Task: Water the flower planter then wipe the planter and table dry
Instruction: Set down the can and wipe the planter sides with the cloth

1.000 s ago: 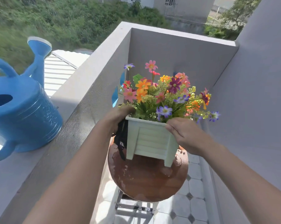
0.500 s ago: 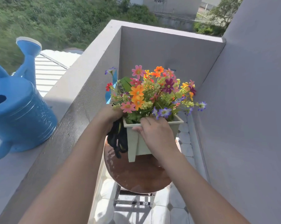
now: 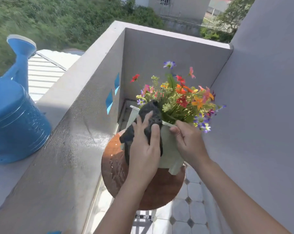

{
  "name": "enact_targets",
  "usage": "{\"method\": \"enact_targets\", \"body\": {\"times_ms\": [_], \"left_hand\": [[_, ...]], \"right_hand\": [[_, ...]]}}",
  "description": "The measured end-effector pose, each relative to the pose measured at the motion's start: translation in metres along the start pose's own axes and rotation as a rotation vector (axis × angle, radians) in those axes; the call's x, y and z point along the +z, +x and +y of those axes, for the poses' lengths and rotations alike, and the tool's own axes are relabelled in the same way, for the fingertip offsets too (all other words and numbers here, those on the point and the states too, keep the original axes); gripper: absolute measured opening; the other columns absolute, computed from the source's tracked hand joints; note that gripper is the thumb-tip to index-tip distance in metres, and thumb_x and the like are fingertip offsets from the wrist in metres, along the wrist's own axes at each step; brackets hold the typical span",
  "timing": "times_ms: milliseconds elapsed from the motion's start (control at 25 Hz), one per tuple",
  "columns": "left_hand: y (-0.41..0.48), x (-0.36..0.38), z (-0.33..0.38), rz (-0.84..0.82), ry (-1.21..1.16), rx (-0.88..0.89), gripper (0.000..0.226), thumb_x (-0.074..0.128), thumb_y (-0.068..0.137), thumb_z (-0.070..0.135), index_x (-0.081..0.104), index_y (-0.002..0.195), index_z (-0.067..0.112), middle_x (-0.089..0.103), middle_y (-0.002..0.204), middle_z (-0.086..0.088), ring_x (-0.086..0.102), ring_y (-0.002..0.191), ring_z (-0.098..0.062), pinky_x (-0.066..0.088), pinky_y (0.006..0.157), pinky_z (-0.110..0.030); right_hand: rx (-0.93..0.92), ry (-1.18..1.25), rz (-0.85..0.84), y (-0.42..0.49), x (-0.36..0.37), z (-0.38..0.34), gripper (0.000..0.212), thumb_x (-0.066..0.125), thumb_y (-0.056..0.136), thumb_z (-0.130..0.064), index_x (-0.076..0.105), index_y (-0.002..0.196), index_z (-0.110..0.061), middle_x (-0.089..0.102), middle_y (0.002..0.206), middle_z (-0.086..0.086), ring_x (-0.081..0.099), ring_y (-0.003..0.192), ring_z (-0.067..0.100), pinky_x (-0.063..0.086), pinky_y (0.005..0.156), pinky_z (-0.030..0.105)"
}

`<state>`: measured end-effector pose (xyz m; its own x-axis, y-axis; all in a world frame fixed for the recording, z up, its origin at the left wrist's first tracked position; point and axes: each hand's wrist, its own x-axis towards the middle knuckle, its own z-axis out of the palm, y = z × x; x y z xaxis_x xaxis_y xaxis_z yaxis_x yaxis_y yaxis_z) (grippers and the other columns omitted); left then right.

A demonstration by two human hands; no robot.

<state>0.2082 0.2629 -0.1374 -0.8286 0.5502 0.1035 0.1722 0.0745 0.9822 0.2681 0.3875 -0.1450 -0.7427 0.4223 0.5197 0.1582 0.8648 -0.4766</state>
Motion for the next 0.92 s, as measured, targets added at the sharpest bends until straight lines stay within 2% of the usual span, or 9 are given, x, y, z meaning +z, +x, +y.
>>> {"method": "enact_targets", "body": {"times_ms": [120, 200, 280, 360, 440, 520, 640, 800, 920], "left_hand": [[0.033, 0.001, -0.016, 0.063, 0.006, -0.035, 0.062, 0.034, 0.093, 0.054, 0.029, 0.148, 0.025, 0.029, 0.137, 0.043, 0.019, 0.143, -0.008, 0.015, 0.097, 0.003], [0.057, 0.000, -0.034, 0.126, 0.074, -0.144, 0.082, 0.024, 0.083, 0.070, 0.036, 0.145, 0.017, 0.042, 0.148, 0.010, 0.029, 0.140, -0.019, 0.023, 0.112, -0.025], [0.057, 0.002, -0.036, 0.173, 0.083, -0.219, 0.096, 0.016, 0.075, 0.080, 0.045, 0.138, 0.014, 0.046, 0.145, -0.008, 0.035, 0.137, -0.026, 0.029, 0.110, -0.044], [0.032, 0.011, -0.030, 0.127, 0.036, -0.091, 0.070, 0.022, 0.083, 0.073, 0.048, 0.135, 0.033, 0.040, 0.150, -0.003, 0.029, 0.140, -0.019, 0.027, 0.113, -0.036], [0.005, 0.018, -0.016, -0.006, 0.011, 0.112, 0.038, 0.032, 0.090, 0.061, 0.037, 0.128, 0.060, 0.023, 0.154, 0.016, 0.013, 0.143, 0.000, 0.017, 0.112, -0.015], [0.007, 0.018, -0.015, -0.083, 0.047, 0.250, 0.038, 0.032, 0.090, 0.058, 0.027, 0.126, 0.070, 0.012, 0.149, 0.031, 0.003, 0.142, 0.007, 0.010, 0.113, -0.016], [0.047, 0.016, -0.042, 0.031, 0.107, 0.134, 0.041, 0.024, 0.090, 0.058, 0.022, 0.130, 0.063, 0.017, 0.152, 0.023, 0.006, 0.145, -0.005, 0.007, 0.118, -0.036], [0.044, 0.015, -0.061, 0.184, 0.187, -0.260, 0.066, 0.022, 0.091, 0.060, 0.038, 0.144, 0.023, 0.045, 0.145, -0.012, 0.036, 0.135, -0.031, 0.030, 0.107, -0.040], [-0.002, 0.019, -0.047, -0.014, 0.037, 0.068, 0.042, 0.026, 0.087, 0.066, 0.038, 0.126, 0.057, 0.037, 0.145, 0.019, 0.028, 0.141, -0.014, 0.022, 0.112, -0.029]], "right_hand": [[-0.049, 0.077, -0.016, 0.000, -0.007, 0.009, 0.045, 0.025, 0.094, -0.053, 0.030, 0.064, -0.020, 0.023, 0.054, -0.015, 0.027, 0.056, 0.008, 0.027, 0.053, 0.012], [-0.053, 0.095, -0.008, 0.000, -0.008, 0.013, 0.052, 0.026, 0.095, -0.052, 0.033, 0.060, -0.014, 0.023, 0.054, -0.012, 0.026, 0.056, 0.007, 0.028, 0.055, 0.007], [-0.062, 0.097, -0.005, 0.001, -0.007, 0.019, 0.062, 0.027, 0.095, -0.051, 0.038, 0.057, -0.004, 0.028, 0.055, -0.007, 0.028, 0.056, 0.007, 0.028, 0.056, 0.007], [-0.051, 0.089, -0.014, 0.005, -0.006, 0.023, 0.061, 0.026, 0.094, -0.051, 0.039, 0.057, -0.004, 0.029, 0.054, -0.005, 0.030, 0.055, 0.009, 0.028, 0.055, 0.008], [-0.023, 0.091, -0.026, 0.008, -0.005, 0.027, 0.054, 0.026, 0.093, -0.053, 0.036, 0.059, -0.012, 0.028, 0.053, -0.009, 0.035, 0.055, 0.005, 0.028, 0.053, 0.010], [-0.004, 0.109, -0.021, 0.006, -0.007, 0.031, 0.049, 0.026, 0.093, -0.054, 0.033, 0.061, -0.018, 0.027, 0.052, -0.011, 0.036, 0.054, -0.002, 0.026, 0.051, 0.011], [0.023, 0.144, 0.024, -0.008, -0.009, 0.037, 0.048, 0.026, 0.093, -0.056, 0.028, 0.061, -0.020, 0.023, 0.051, -0.011, 0.033, 0.052, -0.004, 0.025, 0.050, 0.010], [0.037, 0.099, 0.041, -0.020, -0.010, 0.040, 0.050, 0.024, 0.093, -0.058, 0.029, 0.062, -0.019, 0.022, 0.052, -0.012, 0.035, 0.053, -0.007, 0.027, 0.051, 0.007], [0.082, 0.114, 0.061, -0.022, -0.008, 0.047, 0.053, 0.026, 0.092, -0.058, 0.031, 0.061, -0.016, 0.024, 0.052, -0.010, 0.035, 0.052, 0.000, 0.026, 0.049, 0.011]]}}
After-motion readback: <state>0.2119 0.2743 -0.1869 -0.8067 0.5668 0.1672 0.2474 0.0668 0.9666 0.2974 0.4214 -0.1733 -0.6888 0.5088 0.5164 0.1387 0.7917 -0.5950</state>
